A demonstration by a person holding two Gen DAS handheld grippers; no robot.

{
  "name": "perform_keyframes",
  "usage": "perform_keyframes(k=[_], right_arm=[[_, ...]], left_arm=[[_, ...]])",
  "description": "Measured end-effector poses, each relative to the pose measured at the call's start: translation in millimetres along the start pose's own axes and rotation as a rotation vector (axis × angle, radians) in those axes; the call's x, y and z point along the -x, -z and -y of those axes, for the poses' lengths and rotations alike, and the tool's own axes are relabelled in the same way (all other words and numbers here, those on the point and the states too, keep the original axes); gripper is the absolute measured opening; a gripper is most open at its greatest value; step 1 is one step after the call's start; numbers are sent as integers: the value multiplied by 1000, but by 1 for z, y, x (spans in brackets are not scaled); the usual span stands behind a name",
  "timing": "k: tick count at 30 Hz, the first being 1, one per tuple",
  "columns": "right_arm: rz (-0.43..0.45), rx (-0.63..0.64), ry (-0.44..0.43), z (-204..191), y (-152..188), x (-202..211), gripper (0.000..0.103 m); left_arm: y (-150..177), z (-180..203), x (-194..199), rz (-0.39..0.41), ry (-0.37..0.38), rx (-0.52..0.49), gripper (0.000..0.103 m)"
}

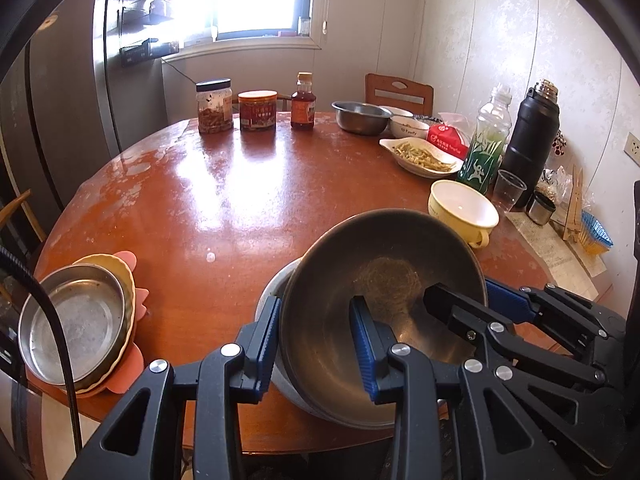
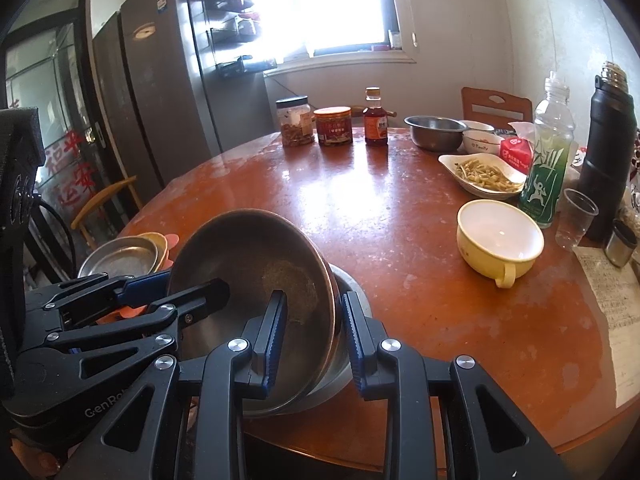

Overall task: Organize plates and bowls
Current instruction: 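Lift the deep steel bowl and carry it over the large steel bowl, then lower the deep steel bowl into the large steel bowl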

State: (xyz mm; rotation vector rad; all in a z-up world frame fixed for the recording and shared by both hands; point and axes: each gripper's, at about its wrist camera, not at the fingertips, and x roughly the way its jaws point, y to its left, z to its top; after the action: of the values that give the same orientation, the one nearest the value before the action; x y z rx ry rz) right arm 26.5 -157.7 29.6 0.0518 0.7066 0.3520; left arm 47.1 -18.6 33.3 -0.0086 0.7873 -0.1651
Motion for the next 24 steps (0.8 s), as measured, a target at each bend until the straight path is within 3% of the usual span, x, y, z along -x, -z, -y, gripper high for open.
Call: perform_keyframes(k=[24], right_arm=[[-54, -30, -14, 13, 6, -31, 30]], left_arm=[[0, 1, -35, -68, -16, 5, 35]])
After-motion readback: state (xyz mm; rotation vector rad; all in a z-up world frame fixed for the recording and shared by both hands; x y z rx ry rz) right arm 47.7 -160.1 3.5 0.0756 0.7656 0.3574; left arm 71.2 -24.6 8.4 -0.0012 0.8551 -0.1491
